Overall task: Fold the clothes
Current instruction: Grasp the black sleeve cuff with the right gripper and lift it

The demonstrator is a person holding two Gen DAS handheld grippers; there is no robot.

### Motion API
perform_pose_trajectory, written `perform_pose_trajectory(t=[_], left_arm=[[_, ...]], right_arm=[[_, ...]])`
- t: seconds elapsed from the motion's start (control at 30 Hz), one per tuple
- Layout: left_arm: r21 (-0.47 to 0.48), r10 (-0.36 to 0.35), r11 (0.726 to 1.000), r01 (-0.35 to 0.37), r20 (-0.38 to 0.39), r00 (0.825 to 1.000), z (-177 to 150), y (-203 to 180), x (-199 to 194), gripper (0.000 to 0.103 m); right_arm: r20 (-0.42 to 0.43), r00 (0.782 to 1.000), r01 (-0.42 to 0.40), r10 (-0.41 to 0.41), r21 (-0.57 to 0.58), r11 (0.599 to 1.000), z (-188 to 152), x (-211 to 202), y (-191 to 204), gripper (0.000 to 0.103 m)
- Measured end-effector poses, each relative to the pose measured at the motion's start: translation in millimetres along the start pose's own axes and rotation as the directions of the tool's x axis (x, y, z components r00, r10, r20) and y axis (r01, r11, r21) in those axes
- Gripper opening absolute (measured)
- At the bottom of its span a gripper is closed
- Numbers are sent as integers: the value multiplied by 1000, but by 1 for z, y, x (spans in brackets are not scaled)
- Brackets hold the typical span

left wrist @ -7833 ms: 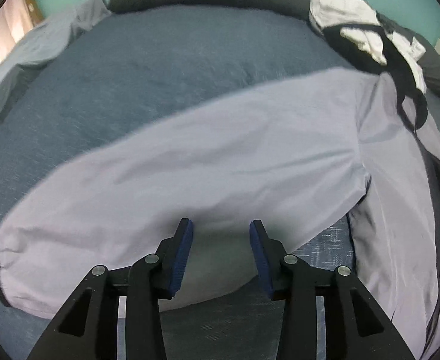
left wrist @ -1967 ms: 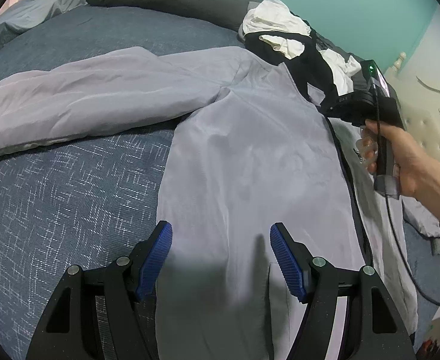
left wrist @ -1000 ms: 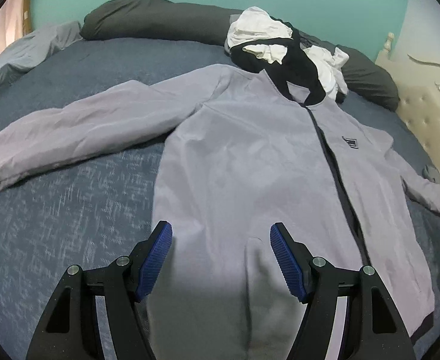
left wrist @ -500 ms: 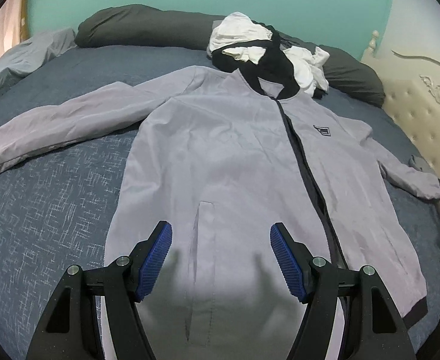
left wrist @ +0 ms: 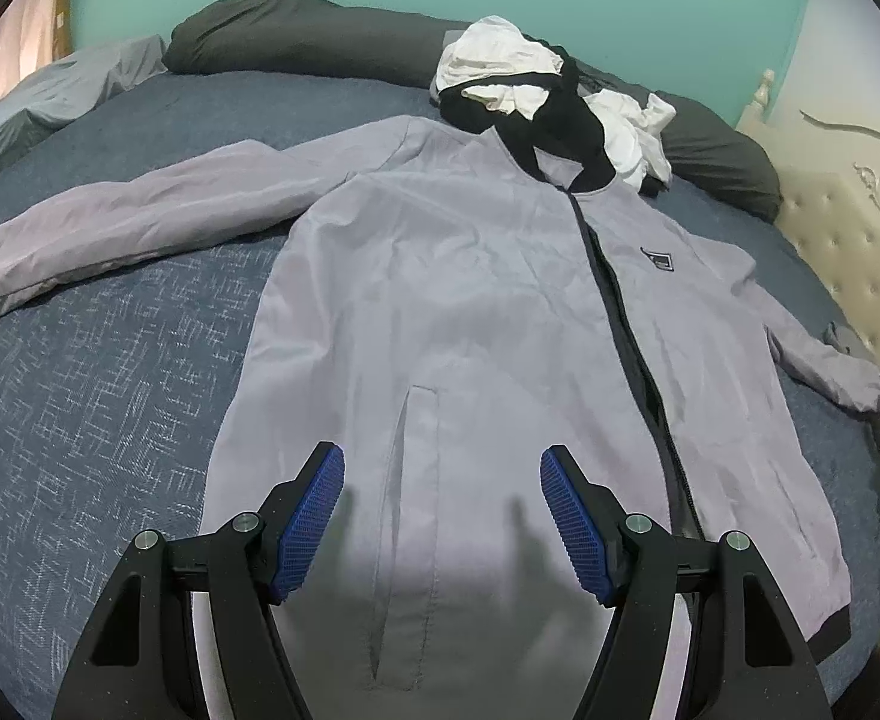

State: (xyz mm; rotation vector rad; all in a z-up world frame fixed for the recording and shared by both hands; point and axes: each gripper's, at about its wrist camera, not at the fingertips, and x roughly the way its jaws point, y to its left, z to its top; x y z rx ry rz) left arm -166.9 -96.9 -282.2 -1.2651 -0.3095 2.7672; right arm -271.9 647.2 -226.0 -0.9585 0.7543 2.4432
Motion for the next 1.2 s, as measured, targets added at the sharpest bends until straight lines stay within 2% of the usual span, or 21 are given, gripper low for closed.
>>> perform_pose_trajectory(t=[0.1,0.17,0.23,0.33,0.47,0.6,0.83,1.0,1.2], left_arm=[[2,6,1000,-6,-1,1000,0,1,0,72],[0,11,1000,-11,5,1000,-1,2,-2,72],[-5,15,1000,-15,4,1000,-1,4,-1,72],[-5,20,1000,-20,1,1000,-1,5,0,72],[3,19,1000,-19,-7,1000,-3,3,3,72],[0,7,1000,-7,1,1000,-2,2,-1,72],[-12,-21,1000,22,15,1000,-1,2,-8,72],[-19,-43,999,43,19,999,0,3,-12,72],[-22,-60,998,61,22,998,1,5,-13,72]], right_arm=[[1,1000,7,-7,20,1000,0,7,-3,42],[3,1000,12,-12,33,999,1,11,-6,31],[13,1000,18,-18,39,999,2,12,-8,13],[45,999,7,-7,13,1000,5,7,-7,6],[118,992,-33,36,-33,999,8,-11,3,2],[202,976,-81,87,-36,996,20,-40,9,2],[232,961,-121,152,-140,983,44,-81,54,2],[244,945,-158,218,-242,957,47,-108,111,2],[226,908,-246,353,-396,885,39,-145,209,2]])
